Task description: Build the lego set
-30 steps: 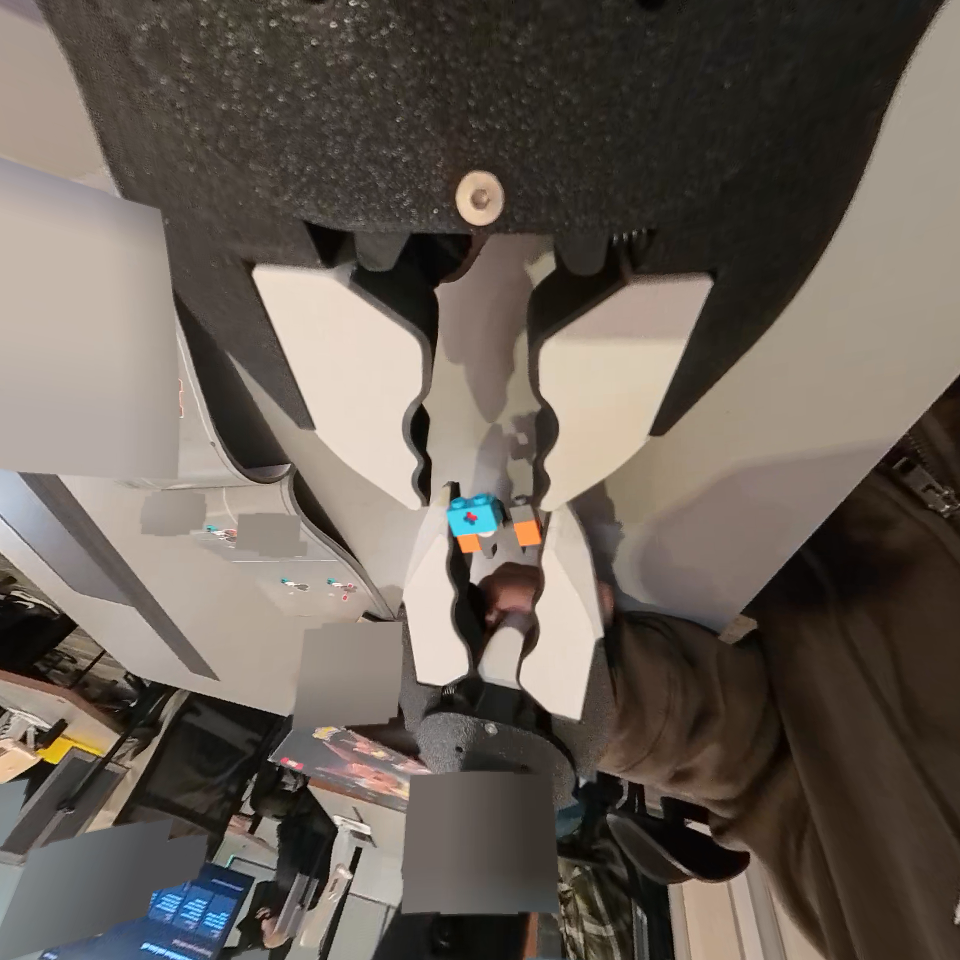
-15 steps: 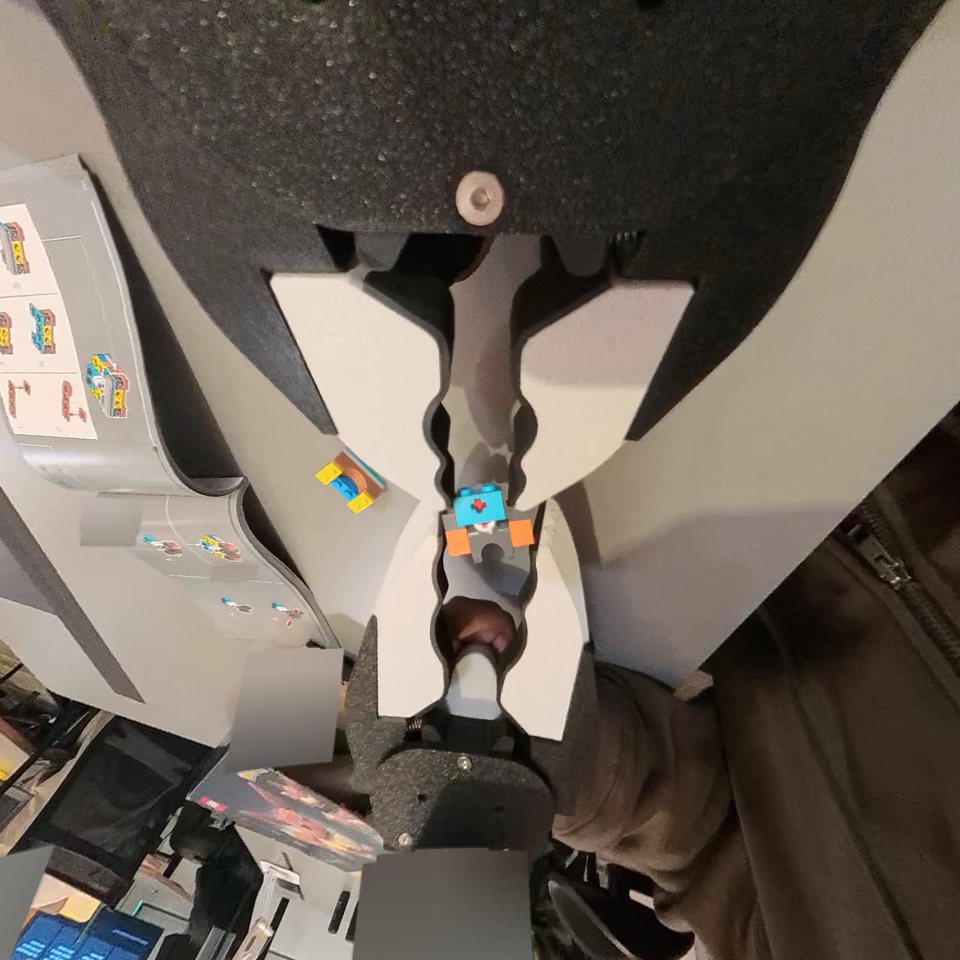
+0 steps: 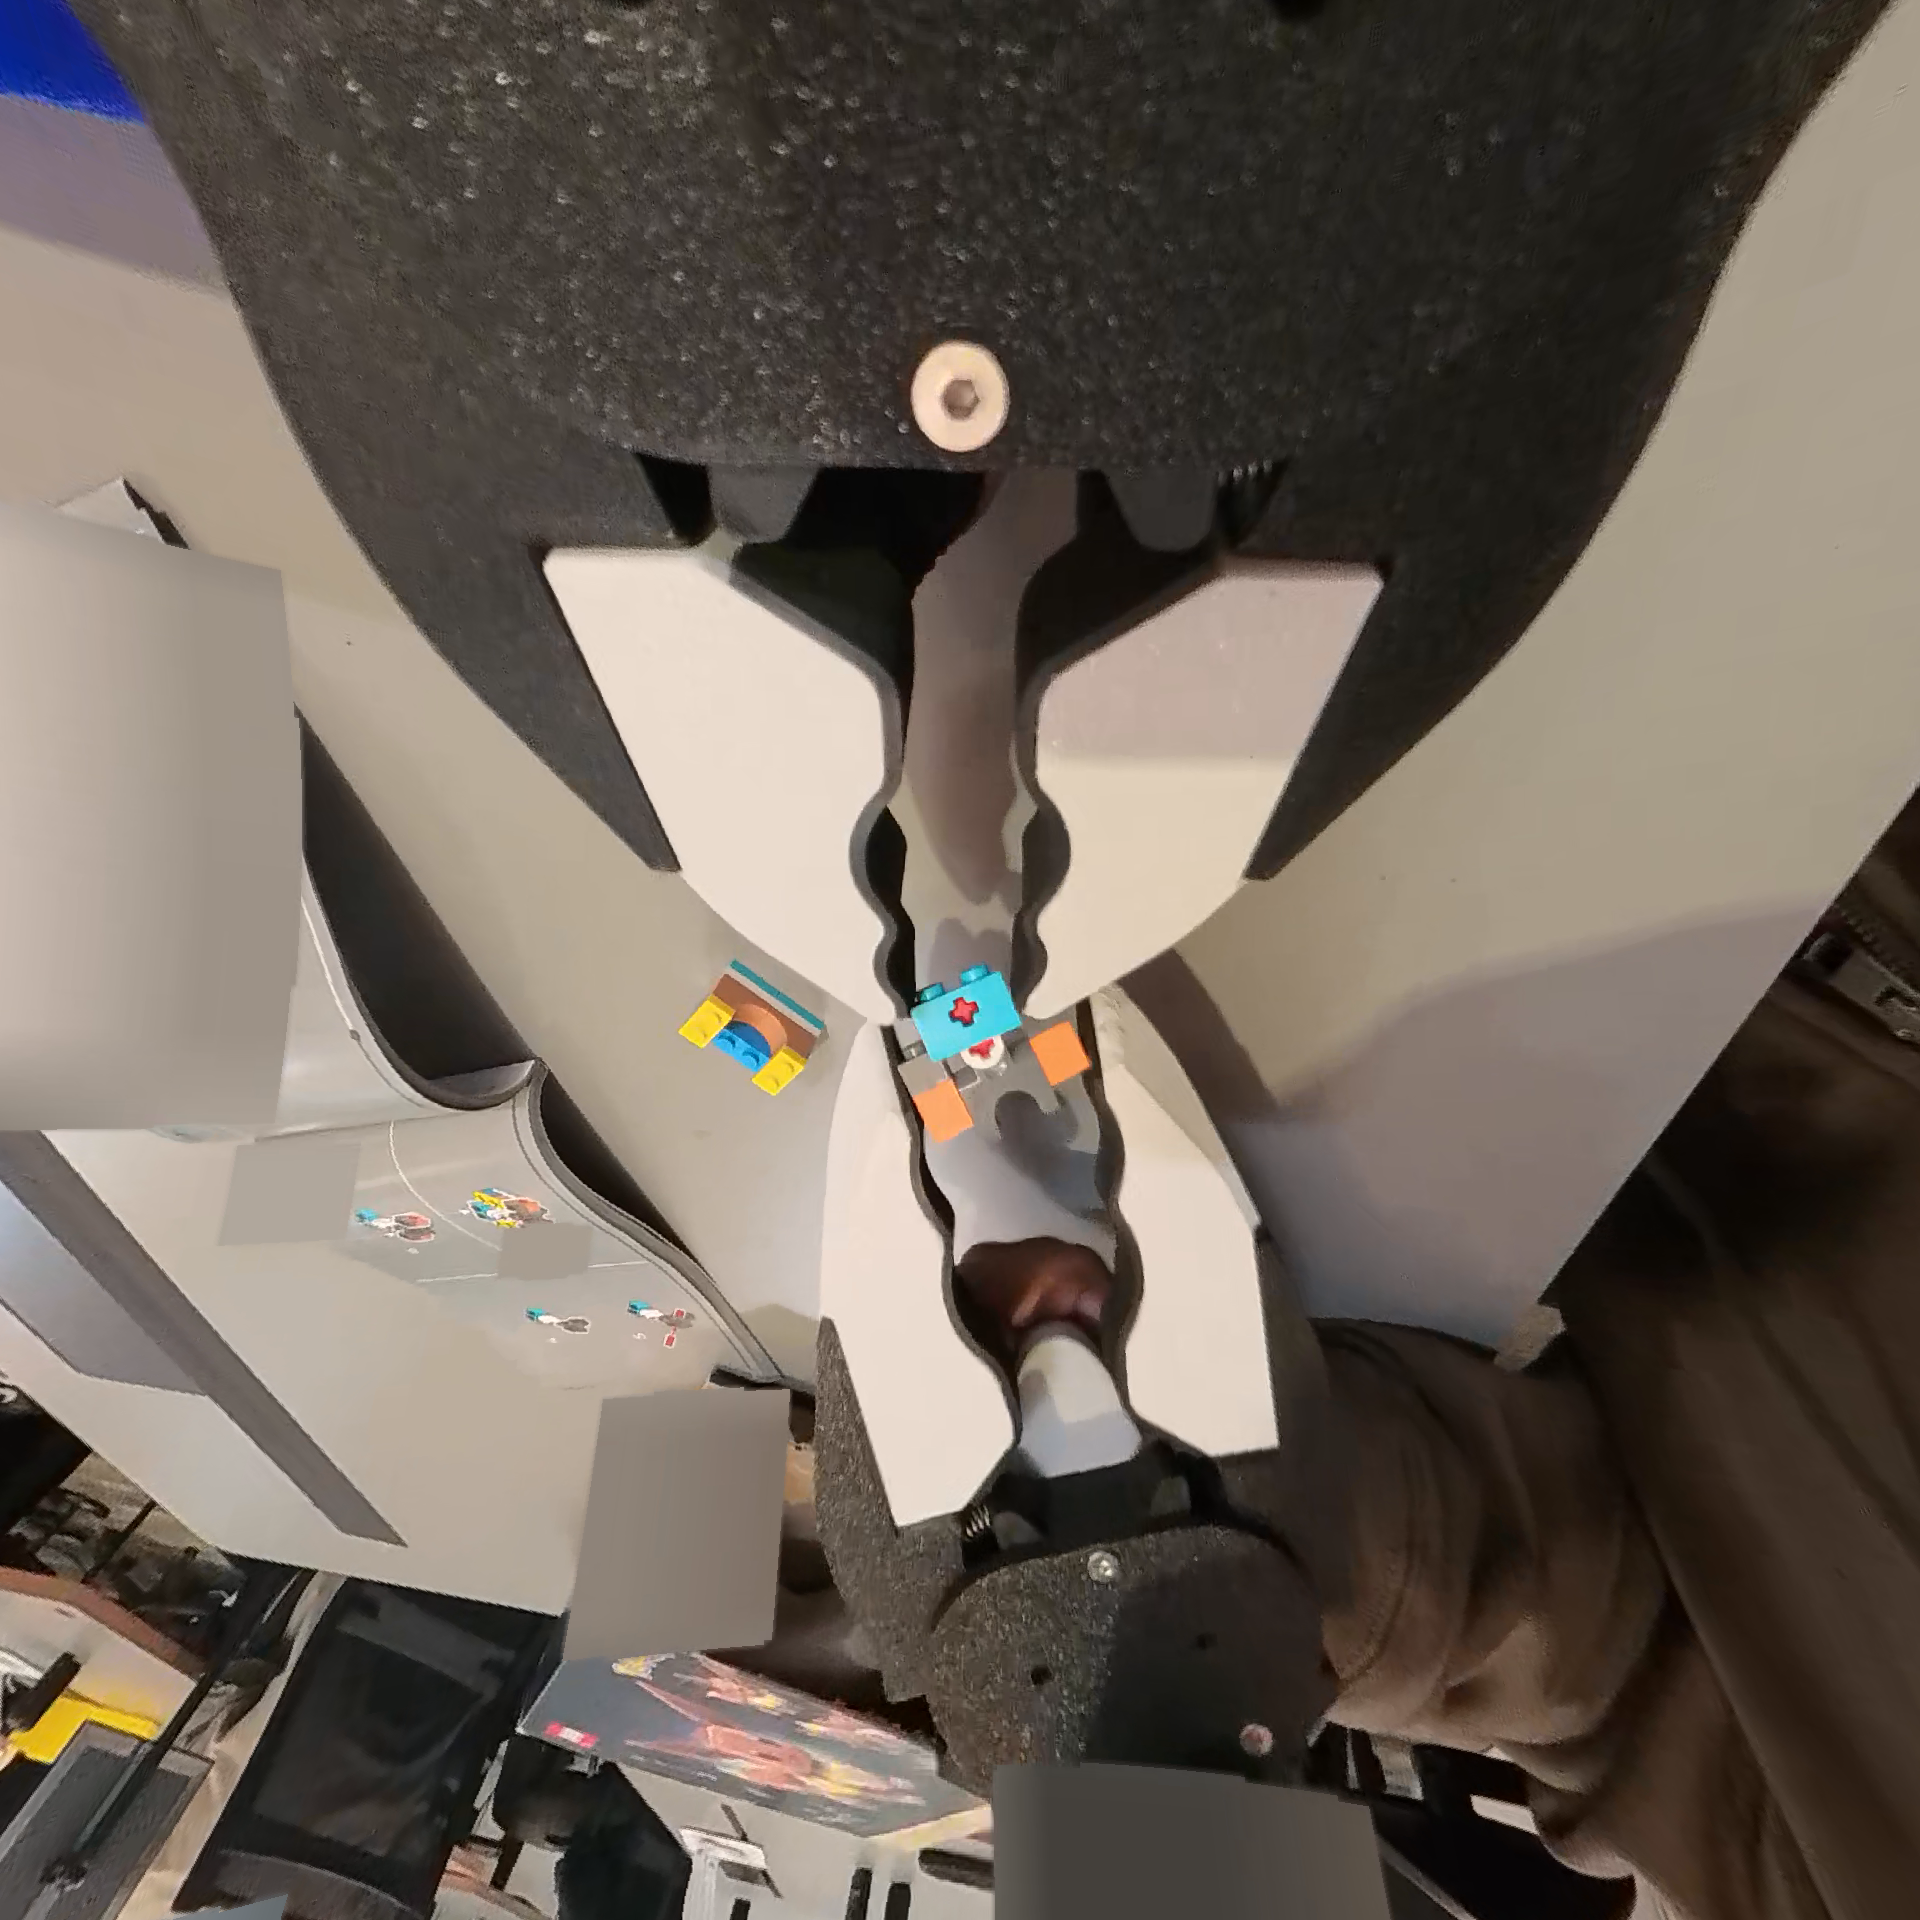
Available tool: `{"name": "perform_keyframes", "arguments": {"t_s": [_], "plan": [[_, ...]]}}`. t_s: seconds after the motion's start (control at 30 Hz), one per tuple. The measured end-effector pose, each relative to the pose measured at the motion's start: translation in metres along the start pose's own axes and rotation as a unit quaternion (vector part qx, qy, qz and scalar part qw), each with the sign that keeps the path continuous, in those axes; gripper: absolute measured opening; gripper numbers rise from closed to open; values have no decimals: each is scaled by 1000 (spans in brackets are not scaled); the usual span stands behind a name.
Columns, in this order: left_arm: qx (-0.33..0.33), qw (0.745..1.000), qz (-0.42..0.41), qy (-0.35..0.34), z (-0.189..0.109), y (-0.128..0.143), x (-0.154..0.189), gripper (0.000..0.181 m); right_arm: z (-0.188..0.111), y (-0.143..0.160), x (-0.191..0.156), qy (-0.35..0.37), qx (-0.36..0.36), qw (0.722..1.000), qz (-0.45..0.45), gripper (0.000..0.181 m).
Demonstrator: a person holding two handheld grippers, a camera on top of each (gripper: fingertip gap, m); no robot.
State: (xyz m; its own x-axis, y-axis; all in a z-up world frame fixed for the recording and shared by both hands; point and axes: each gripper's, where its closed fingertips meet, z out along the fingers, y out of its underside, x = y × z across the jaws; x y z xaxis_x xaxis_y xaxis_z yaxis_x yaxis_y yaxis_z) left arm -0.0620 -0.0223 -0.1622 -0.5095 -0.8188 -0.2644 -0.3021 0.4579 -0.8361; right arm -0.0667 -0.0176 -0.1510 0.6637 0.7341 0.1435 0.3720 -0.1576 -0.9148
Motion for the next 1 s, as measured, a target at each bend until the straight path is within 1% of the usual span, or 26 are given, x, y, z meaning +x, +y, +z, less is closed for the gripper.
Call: {"name": "perform_keyframes", "arguments": {"t_s": [0.13,0.23,0.3,0.5,0.63,0.73,0.87,1.0], "plan": [[-19,999,40,-31,2,4,-4,37,1,6,1,0,-24,1000,14,17],[-49,993,87,-70,5,12,-9,37,0,11,-1,-12,-42,997,56,26],[-58,989,103,-85,6,14,-12,37,1,13,0,-9,-48,994,94,31],[-62,984,128,-110,6,14,-16,38,8,16,3,5,-57,981,184,34],[-75,974,168,-129,8,16,-17,38,8,14,6,9,-45,974,221,32],[-79,969,191,-135,10,16,-16,38,9,13,7,10,-39,972,231,28],[-84,965,208,-139,11,17,-15,38,10,16,9,23,-46,972,231,18],[-80,964,211,-143,11,17,-16,38,10,17,10,33,-47,974,218,17]]}}
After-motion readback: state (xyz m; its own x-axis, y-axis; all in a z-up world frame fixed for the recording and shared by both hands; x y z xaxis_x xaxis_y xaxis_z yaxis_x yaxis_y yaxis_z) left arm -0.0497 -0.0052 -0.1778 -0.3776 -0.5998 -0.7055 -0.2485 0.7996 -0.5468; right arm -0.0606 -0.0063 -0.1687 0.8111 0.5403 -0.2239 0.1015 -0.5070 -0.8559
